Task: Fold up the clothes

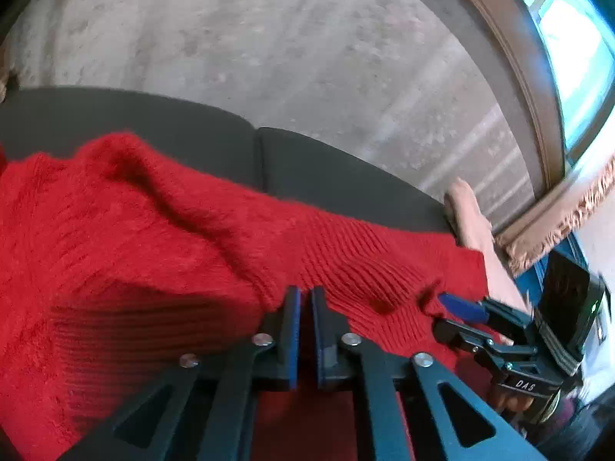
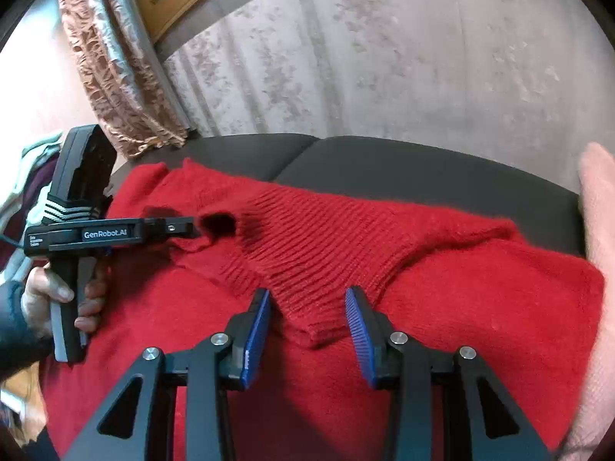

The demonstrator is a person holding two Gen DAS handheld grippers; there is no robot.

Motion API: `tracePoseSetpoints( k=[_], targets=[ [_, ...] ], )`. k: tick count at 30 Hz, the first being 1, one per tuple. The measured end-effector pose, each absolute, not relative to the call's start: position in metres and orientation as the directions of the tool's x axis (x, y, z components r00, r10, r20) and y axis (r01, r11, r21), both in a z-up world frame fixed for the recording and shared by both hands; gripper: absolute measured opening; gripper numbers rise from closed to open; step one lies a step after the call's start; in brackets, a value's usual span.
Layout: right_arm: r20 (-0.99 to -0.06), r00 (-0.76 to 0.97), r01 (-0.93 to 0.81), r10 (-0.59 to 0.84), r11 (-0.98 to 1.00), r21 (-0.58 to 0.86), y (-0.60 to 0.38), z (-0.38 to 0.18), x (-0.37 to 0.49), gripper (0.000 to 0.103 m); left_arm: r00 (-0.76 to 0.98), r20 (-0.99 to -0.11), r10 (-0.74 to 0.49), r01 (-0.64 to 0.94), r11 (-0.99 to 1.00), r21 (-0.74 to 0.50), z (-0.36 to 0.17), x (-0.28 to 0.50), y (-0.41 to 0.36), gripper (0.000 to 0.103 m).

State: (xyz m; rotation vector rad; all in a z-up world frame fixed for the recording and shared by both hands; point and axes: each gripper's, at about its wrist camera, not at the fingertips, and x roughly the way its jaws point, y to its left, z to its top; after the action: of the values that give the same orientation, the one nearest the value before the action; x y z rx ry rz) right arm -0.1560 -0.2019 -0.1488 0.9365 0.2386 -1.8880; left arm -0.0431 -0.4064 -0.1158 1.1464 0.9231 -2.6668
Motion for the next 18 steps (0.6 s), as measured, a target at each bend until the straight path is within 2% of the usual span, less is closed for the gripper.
tracePoseSetpoints(
  k=[5, 7, 8, 13, 18],
  targets=[
    [-0.698, -0.244, 0.84, -0.674, -0.506, 0.195, -0.203, -0.15, -0.153, 0.043, -0.724, -0.682, 0.102, 0.35, -0.798, -0.49, -0.112, -0.039, -0.401, 0.005],
    [-0.695, -0.242, 0.84, -0.677, -0.505, 0.199, -0.202, -0.151, -0.154, 0.044, -0.738, -0.67, 0.077, 0.37, -0.784, -0.498, -0.106, -0.024, -0.398, 0.011],
    [-0.694, -0.24, 0.839, -0.679, -0.505, 0.204, -0.199, -0.152, -0.155, 0.044, -0.748, -0.66, 0.064, 0.379, -0.776, -0.504, -0.103, -0.012, -0.395, 0.017],
    [-0.691, -0.234, 0.84, -0.684, -0.5, 0.211, -0.197, -0.151, -0.153, 0.047, -0.775, -0.632, -0.005, 0.427, -0.741, -0.518, -0.088, 0.071, -0.385, 0.019],
    [-0.715, -0.262, 0.853, -0.648, -0.502, 0.142, -0.209, -0.147, -0.143, 0.056, -0.719, -0.691, -0.076, 0.527, -0.708, -0.471, -0.101, 0.153, -0.388, 0.02]
  ],
)
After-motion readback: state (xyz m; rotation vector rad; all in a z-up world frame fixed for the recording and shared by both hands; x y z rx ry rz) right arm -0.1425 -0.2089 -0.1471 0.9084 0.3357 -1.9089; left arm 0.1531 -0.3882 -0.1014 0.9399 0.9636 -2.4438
